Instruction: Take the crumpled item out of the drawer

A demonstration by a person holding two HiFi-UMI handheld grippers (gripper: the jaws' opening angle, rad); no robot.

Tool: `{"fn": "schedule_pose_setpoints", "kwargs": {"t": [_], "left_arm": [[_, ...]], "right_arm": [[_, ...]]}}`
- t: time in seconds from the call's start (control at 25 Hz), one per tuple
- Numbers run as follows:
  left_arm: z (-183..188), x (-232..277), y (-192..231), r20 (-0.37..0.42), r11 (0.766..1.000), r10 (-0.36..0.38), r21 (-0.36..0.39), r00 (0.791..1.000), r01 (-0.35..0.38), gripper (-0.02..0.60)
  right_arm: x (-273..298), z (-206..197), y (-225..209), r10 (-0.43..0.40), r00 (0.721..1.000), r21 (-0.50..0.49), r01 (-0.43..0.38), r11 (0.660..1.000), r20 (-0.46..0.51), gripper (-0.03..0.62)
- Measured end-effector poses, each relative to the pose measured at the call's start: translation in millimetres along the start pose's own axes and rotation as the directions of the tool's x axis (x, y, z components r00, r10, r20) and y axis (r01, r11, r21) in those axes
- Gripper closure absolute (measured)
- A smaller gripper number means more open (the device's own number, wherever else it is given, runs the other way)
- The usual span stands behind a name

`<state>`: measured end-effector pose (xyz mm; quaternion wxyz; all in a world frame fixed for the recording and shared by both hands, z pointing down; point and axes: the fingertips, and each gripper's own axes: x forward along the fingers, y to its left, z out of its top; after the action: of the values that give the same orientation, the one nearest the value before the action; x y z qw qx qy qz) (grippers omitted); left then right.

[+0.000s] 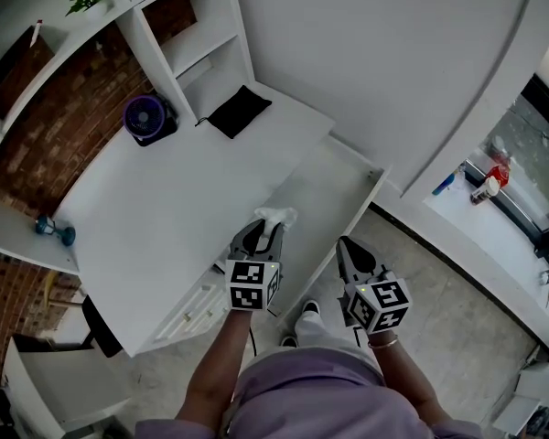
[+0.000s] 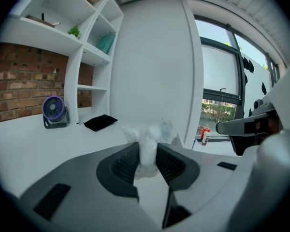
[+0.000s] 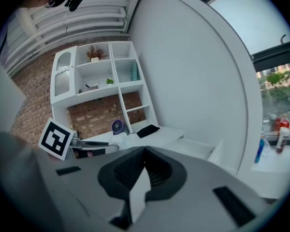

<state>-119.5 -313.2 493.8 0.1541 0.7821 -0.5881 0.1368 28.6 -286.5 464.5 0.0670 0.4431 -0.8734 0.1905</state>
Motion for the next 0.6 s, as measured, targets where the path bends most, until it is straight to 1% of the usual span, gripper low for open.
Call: {"fn": "schedule_pose_setpoints", "kwargs": {"t": [0.24,0.6], "left_arm": [[6.2,-20.1,4.0,0.032,1.000,0.018,-0.003,0.999,-0.018,0.472],[13.4,-45.3,13.1,0.073,0.998,0.058,-0.034,0.996,-0.055,0.472]], "right_arm": [[-0.2,4.6,5.3,0.011,1.000,-0.010,-0.011,1.000,0.014,0.592],[-1.8,8.5,8.6,0.020,1.000,-0.021,-0.019,1.000,0.025,0.592]]}}
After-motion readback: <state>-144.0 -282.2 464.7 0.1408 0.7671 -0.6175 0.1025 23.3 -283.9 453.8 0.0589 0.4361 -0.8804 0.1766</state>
